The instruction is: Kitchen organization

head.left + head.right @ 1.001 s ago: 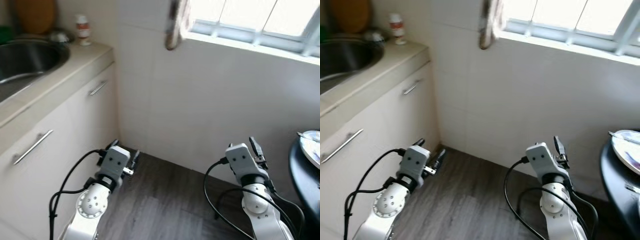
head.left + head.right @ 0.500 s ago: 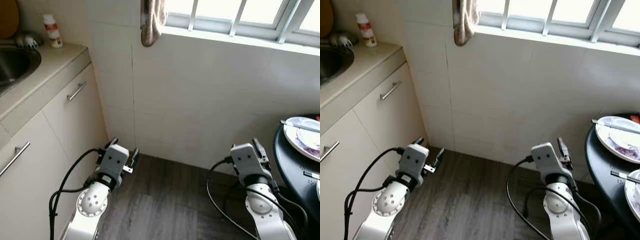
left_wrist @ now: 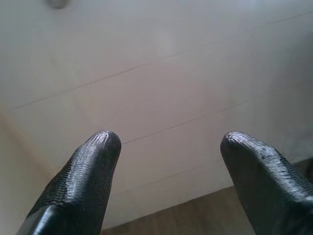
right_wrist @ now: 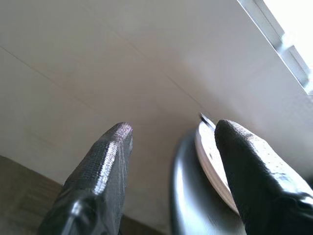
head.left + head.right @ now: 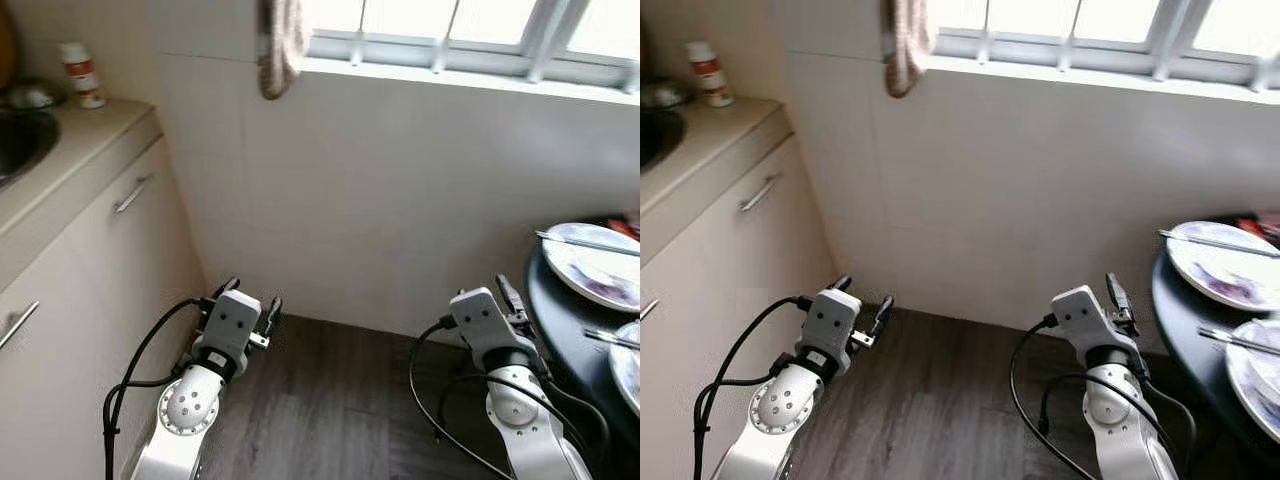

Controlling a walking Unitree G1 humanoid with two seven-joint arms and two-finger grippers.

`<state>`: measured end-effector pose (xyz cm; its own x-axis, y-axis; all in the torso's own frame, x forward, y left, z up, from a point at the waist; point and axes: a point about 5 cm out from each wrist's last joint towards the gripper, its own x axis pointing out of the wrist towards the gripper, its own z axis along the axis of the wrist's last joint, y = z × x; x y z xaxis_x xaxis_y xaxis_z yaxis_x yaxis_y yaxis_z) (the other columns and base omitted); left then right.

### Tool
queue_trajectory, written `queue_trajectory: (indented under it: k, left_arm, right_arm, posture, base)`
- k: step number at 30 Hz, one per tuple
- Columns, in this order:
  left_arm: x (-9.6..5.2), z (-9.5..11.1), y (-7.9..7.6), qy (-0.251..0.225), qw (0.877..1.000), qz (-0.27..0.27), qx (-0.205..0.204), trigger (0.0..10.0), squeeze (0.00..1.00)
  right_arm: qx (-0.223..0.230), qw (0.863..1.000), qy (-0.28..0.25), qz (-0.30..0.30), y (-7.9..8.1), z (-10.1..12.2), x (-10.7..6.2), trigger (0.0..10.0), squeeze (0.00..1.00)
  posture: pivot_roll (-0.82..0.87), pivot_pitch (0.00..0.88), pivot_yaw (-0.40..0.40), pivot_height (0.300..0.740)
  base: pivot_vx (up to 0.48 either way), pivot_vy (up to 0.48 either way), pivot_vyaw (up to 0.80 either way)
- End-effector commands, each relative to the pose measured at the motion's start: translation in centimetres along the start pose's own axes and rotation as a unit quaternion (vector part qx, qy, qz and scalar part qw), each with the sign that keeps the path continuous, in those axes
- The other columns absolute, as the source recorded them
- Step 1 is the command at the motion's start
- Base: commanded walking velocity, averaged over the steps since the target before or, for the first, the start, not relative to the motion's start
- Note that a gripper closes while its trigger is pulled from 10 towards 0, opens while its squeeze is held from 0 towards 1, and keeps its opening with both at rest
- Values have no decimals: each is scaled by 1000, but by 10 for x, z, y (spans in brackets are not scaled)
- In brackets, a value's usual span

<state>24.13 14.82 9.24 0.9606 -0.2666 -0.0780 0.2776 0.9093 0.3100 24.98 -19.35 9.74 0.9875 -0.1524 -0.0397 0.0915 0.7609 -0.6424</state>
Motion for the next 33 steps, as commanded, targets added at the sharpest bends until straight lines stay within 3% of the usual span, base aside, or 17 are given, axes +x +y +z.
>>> queue_trajectory:
  k: [1,11,17,33]
  left_arm:
    - [2,3,-2,-3,1000,-7,-1,10000,0]
    - [1,2,-2,-1,1000,-6,-4,10000,0]
    - [1,1,-2,0,1000,-6,-5,10000,0]
    - [2,0,-3,0,1000,-9,-1,10000,0]
  right_arm:
    - [-5,1000,6,-5,-2,-2,1,10000,0]
    - [-63,998,-13,-6,-1,2,1,10000,0]
    - [-137,990,-31,-22,-4,4,1,10000,0]
    - [-132,991,-29,-9,1,2,1,10000,0]
  posture:
    - [34,0,-61,740]
    - [37,0,-64,740]
    - [36,0,-64,740]
    - [35,0,-62,740]
  base:
    - [0,0,-788]
    - [0,0,-788]
    - [0,0,-786]
    - [0,0,-663]
